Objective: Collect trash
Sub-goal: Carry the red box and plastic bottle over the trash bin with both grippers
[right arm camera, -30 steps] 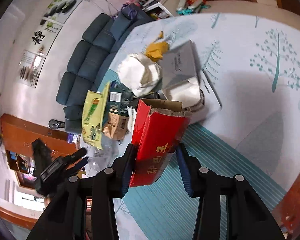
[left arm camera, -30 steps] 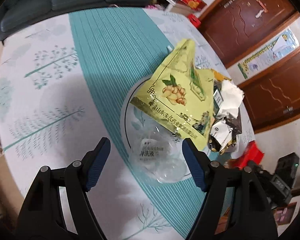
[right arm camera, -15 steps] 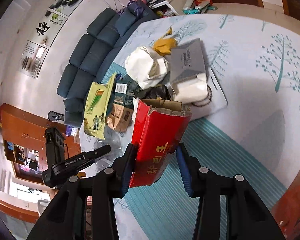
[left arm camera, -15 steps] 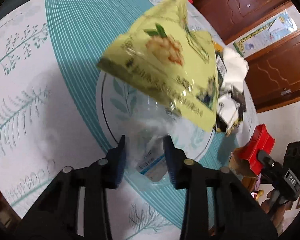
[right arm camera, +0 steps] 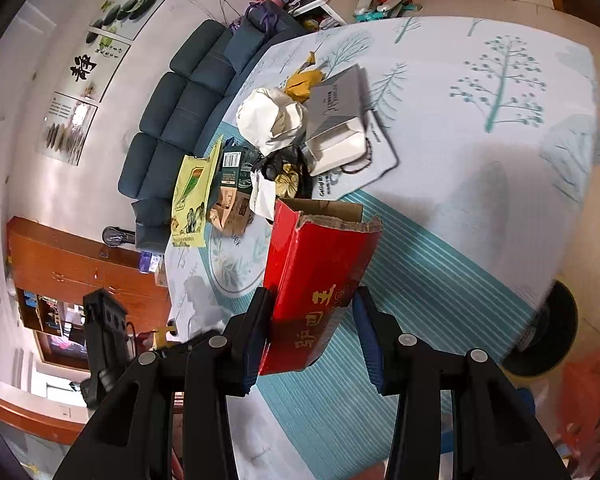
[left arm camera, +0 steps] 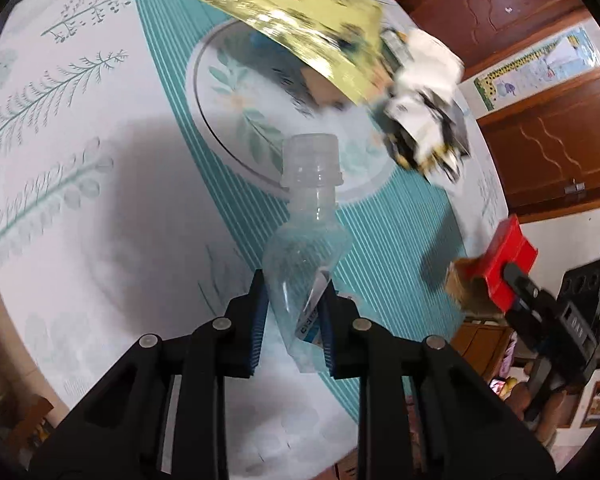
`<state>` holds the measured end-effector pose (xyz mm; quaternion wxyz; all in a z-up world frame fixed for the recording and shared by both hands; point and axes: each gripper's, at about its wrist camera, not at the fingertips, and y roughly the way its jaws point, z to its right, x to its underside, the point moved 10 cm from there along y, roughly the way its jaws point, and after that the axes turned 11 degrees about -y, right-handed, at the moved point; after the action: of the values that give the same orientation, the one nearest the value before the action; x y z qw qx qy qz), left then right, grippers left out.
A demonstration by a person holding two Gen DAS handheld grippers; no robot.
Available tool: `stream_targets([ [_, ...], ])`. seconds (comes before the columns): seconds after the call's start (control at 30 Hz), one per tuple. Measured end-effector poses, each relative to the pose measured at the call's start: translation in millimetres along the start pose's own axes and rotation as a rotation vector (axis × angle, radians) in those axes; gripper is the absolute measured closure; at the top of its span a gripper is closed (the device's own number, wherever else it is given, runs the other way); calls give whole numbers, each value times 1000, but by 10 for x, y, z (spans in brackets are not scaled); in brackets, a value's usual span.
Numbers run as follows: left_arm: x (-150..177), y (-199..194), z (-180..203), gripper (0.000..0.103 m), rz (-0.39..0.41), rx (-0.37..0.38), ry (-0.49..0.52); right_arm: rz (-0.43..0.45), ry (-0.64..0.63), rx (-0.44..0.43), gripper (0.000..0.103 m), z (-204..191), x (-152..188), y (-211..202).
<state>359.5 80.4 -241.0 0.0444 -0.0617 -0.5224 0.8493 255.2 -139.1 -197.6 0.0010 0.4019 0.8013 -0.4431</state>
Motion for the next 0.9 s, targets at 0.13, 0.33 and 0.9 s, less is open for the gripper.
stream_targets([
  [0.13,373,-139,340,83,68,1,84,12,-26,10,61,76,104,-241],
  [0.33,892,-223,989,83,115,23,232,23,-65,37,61,230,350,-637],
  [0.9,2169,536,2293,83,65,-5,523,11,68,205,61,1591,1370,-1385],
])
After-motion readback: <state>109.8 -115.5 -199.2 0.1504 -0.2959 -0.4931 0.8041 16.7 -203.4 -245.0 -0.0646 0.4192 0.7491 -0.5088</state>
